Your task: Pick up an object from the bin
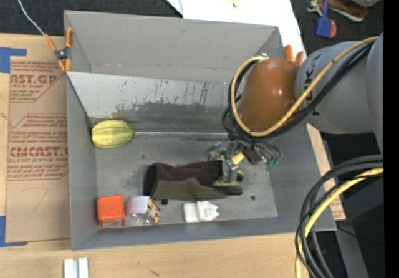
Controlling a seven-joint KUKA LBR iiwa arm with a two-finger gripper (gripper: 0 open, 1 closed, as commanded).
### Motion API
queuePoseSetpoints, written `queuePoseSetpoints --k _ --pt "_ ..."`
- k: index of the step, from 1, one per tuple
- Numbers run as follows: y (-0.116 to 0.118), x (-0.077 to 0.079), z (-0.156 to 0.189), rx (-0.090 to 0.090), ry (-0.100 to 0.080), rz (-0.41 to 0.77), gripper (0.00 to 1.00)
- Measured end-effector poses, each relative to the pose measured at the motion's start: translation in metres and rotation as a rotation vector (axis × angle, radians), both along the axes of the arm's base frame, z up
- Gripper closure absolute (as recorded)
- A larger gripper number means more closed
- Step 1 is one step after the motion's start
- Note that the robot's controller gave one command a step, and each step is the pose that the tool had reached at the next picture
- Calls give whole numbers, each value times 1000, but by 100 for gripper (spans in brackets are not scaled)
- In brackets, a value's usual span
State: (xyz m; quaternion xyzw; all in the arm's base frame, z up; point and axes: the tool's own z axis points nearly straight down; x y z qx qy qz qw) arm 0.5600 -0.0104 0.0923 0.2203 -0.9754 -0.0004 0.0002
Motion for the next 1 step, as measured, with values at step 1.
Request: queuePoseSetpoints --k 1 --pt "3 -1 76 0 4 6 100"
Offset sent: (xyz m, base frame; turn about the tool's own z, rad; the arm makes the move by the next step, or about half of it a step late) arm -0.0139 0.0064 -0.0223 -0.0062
